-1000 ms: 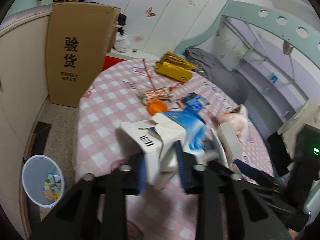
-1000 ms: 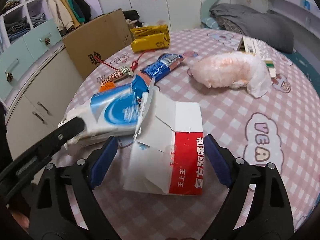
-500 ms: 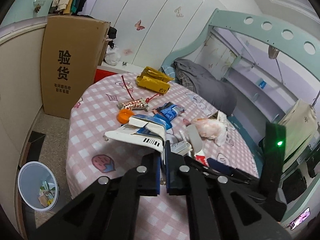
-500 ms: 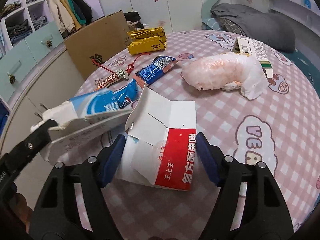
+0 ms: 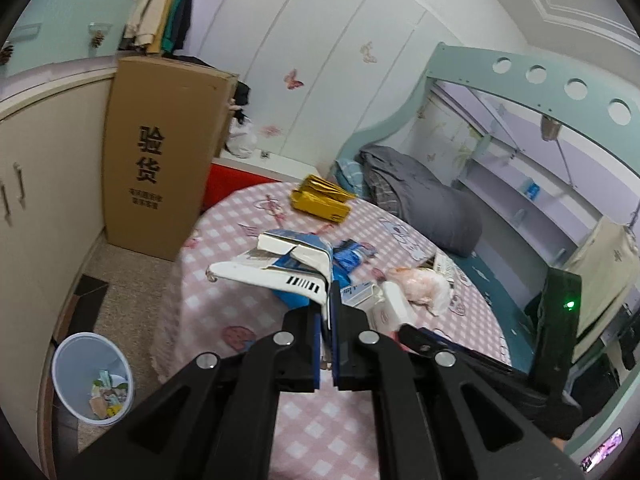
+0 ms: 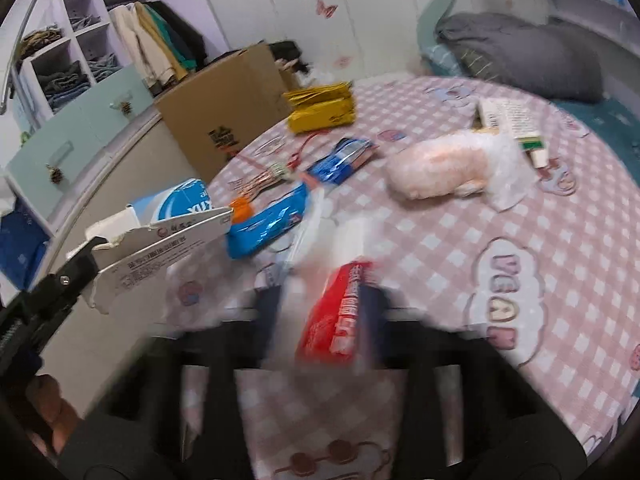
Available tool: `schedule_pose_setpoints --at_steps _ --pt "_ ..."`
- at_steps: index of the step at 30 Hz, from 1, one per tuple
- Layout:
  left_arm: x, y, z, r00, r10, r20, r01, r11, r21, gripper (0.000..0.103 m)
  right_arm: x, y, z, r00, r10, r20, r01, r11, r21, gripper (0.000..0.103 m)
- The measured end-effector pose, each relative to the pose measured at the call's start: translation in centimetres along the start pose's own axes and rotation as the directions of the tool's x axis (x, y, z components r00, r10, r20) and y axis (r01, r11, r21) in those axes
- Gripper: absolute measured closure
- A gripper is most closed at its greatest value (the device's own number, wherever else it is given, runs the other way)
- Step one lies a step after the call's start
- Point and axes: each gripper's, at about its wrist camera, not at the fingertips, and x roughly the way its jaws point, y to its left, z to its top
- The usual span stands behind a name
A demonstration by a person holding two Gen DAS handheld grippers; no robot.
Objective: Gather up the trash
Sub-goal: 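Grasp the white-and-red box with the right gripper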
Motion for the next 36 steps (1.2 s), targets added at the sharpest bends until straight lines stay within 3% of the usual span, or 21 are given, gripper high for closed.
schedule_pose_setpoints --at_steps 6,9,14,17,23,24,25,29,31,36 --pt "-0.5 1.4 -0.2 0.997 0.075 0.010 -0.075 0.997 -0.016 0.100 0.8 1.0 -0.6 0.998 -0.063 0.021 0.064 0.997 -0.041 0.084" --pt "-0.7 2.0 0.0 0.994 0.105 0.020 -0.105 0.994 -0.016 0.100 1.0 1.2 -0.1 0.996 -0.076 0.055 0.079 0.996 -0.042 0.042" --pt "-0.3 2.7 0.5 0.986 0.165 0.036 -0.165 0.986 -0.013 0.100 2.5 2.2 1.6 0.992 -0.101 0.072 0.106 0.992 -0.069 0.042" --pt "0.4 3.3 1.1 0.981 0.193 0.032 -0.192 0.981 -0.017 0.100 4.3 2.9 2.8 0.984 -0.156 0.085 0.162 0.984 -0.068 0.041" --pt "2.0 4.1 2.2 0.969 0.244 0.029 -0.244 0.970 -0.018 0.100 8.5 2.3 4.5 0.967 -0.253 0.027 0.254 0.966 -0.041 0.038" --pt "2.2 4.2 2.3 0.968 0.248 0.027 -0.247 0.969 -0.018 0.099 8.8 2.1 4.8 0.967 -0.253 0.023 0.253 0.967 -0.032 0.043" --pt "2.5 4.4 2.4 0.969 0.244 0.022 -0.244 0.970 -0.021 0.100 8.9 1.9 5.0 0.964 -0.264 0.022 0.265 0.964 -0.030 0.058" --pt "3.0 4.5 2.5 0.972 0.236 0.009 -0.236 0.972 -0.019 0.099 8.3 1.4 5.2 0.966 -0.257 0.018 0.257 0.965 -0.051 0.081" --pt "3.0 4.6 2.4 0.975 0.222 0.004 -0.222 0.975 -0.025 0.099 7.5 1.1 5.0 0.978 -0.208 0.016 0.209 0.977 -0.052 0.095" --pt "2.5 4.1 2.0 0.980 0.199 0.004 -0.199 0.980 -0.027 0.099 4.6 0.6 4.1 0.991 -0.131 0.041 0.132 0.991 -0.031 0.100"
